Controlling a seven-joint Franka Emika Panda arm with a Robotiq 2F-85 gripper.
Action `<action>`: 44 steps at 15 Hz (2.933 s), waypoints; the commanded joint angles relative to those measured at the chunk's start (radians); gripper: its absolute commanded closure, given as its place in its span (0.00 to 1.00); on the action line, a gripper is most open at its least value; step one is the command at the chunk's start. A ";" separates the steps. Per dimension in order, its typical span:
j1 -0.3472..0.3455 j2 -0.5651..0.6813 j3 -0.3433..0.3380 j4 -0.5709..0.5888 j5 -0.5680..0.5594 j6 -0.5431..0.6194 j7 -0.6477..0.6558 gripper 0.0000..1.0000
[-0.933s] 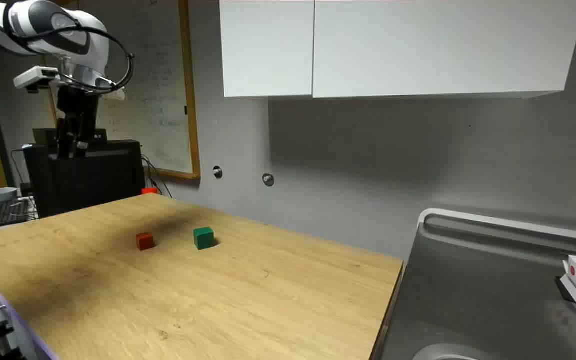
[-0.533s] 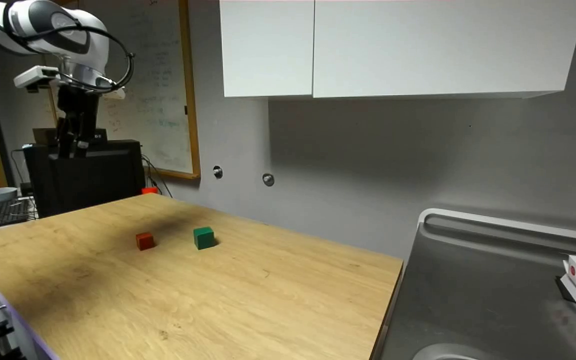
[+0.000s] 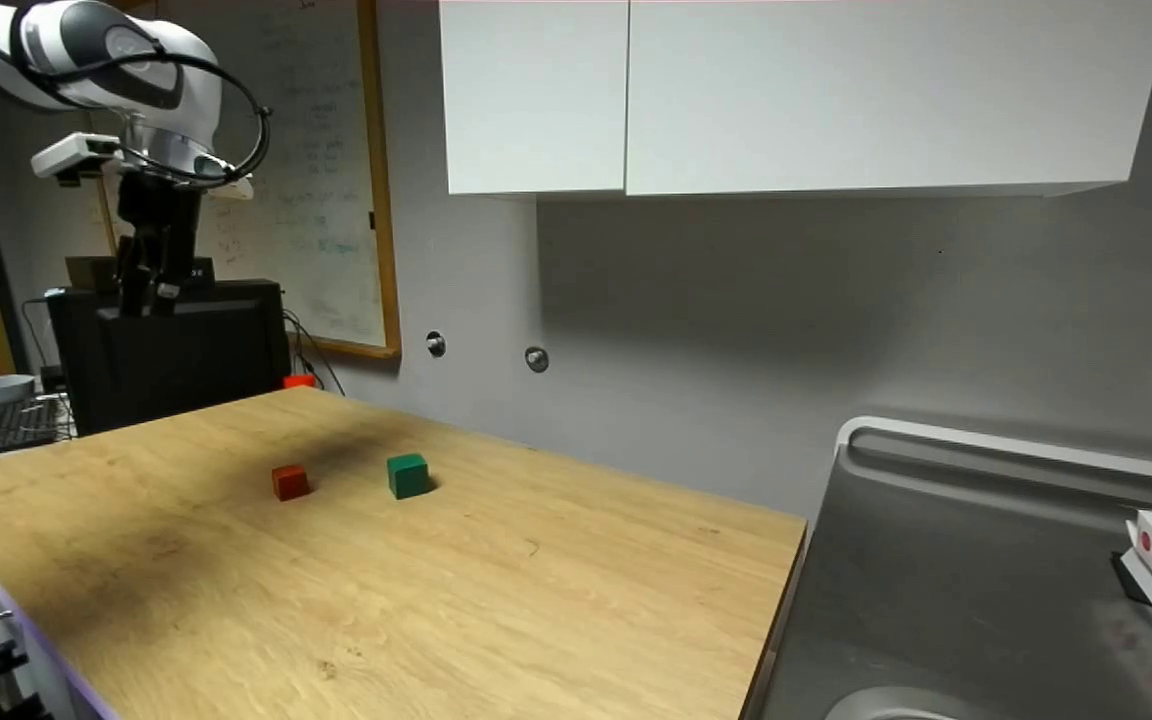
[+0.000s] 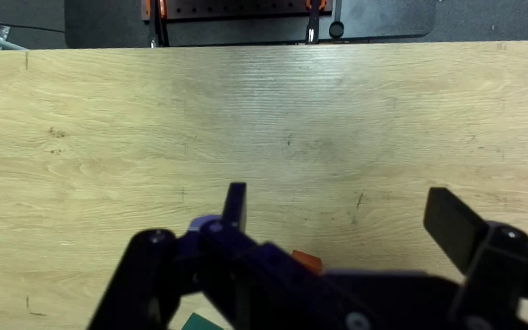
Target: Put the orange block on the green one
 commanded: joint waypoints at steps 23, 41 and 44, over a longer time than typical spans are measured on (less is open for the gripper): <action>-0.020 0.502 -0.161 0.081 0.205 0.426 0.077 0.00; -0.001 0.744 -0.178 0.337 0.214 0.298 0.051 0.76; -0.011 0.727 -0.186 0.360 0.215 0.281 0.044 0.82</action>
